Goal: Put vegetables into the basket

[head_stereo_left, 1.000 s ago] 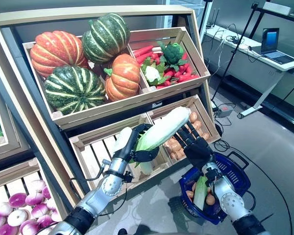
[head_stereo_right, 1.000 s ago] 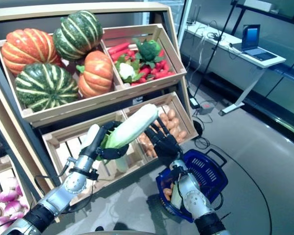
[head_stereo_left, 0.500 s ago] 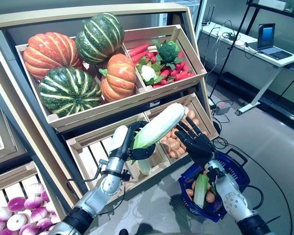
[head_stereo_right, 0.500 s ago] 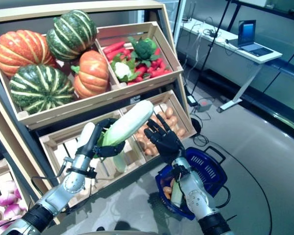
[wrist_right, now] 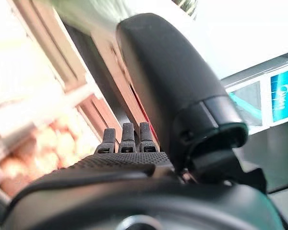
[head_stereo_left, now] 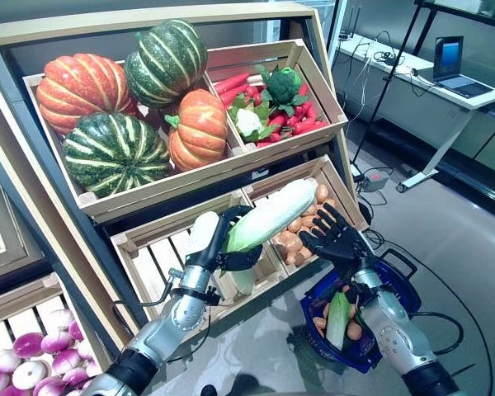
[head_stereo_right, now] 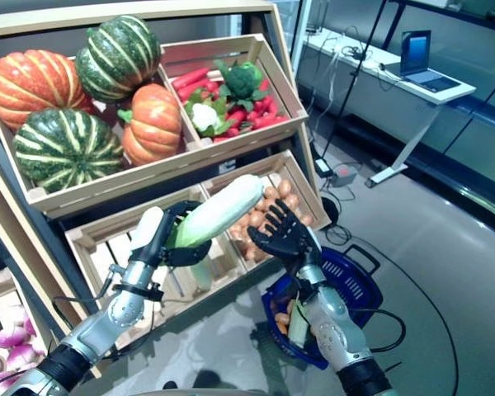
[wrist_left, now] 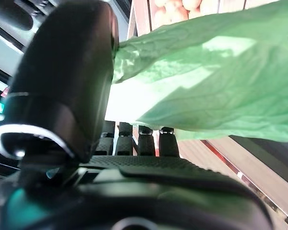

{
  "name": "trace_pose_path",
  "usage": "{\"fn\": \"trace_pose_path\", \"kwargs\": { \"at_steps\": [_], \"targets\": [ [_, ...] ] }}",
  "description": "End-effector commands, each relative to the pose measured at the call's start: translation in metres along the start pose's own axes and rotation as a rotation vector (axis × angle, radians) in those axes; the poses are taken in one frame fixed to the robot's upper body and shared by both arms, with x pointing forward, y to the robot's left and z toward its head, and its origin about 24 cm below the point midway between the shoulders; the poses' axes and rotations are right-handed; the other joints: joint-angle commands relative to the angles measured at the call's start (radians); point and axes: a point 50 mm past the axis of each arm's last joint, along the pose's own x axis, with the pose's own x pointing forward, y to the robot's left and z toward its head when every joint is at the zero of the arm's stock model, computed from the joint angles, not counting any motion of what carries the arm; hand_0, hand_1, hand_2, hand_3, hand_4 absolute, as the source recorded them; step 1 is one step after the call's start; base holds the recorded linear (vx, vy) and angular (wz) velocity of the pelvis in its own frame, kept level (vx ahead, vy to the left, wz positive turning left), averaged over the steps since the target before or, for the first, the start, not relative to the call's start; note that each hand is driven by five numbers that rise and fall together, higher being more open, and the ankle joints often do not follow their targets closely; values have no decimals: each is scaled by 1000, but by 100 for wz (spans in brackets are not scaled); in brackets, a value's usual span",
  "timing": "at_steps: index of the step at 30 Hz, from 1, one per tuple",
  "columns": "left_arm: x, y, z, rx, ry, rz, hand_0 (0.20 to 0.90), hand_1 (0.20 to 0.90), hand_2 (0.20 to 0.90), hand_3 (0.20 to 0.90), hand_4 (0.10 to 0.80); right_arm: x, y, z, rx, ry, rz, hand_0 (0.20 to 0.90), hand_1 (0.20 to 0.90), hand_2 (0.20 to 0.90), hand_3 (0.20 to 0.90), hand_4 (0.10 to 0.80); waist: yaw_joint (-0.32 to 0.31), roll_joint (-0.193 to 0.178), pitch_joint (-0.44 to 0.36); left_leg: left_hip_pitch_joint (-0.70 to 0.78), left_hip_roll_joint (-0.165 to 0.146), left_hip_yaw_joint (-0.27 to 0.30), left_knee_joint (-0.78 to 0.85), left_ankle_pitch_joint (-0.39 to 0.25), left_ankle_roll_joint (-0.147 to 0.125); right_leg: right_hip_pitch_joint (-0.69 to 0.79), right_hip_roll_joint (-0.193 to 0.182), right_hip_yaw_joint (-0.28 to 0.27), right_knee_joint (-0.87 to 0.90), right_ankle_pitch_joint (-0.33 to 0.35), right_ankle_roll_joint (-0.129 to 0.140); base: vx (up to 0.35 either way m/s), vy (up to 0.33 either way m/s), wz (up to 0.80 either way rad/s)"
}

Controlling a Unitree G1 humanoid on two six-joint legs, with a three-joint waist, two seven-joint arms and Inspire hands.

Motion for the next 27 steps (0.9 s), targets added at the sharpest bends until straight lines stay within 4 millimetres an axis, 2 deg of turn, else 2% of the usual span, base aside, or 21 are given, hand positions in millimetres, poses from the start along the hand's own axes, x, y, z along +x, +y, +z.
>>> {"fn": "trace_pose_path", "kwargs": {
  "at_steps": [1, 7, 11, 16, 27],
  "targets": [
    [34, 39, 34, -22, -203, 241, 300, 300, 300, 300, 400, 7, 18, 80, -4, -404, 70, 900, 900, 900, 900, 800, -1, 5, -18, 37, 17, -10, 2, -100, 5, -31, -48, 40, 11, 52, -7, 0, 0, 0],
    [32, 46, 28, -25, -182, 279, 300, 300, 300, 300, 400, 4, 10, 73, 22, -366, 53, 900, 900, 900, 900, 800, -7, 4, -21, 36, 18, -7, 2, -99, 4, -33, -48, 45, 10, 53, -7, 0, 0, 0],
    [31, 48, 28, -22, -181, 277, 300, 300, 300, 300, 400, 2, 7, 63, 138, -311, 94, 900, 900, 900, 900, 800, -11, 2, -23, 37, 20, -4, 2, -97, 4, -33, -48, 45, 10, 55, -7, 0, 0, 0],
    [32, 43, 29, -28, -202, 266, 300, 300, 300, 300, 400, 4, 15, 47, 363, -236, 205, 900, 900, 900, 900, 800, -9, -1, -24, 34, 22, -2, 2, -95, 3, -34, -47, 44, 9, 55, -7, -8, -5, -2],
    [34, 35, 41, -55, -276, 195, 300, 300, 300, 300, 400, 9, 31, 25, 590, -114, 342, 900, 900, 900, 900, 800, 9, -5, -30, 33, 21, -13, 2, -95, 0, -27, -50, 30, 6, 55, -6, -1, 0, 0]
  ]
}}
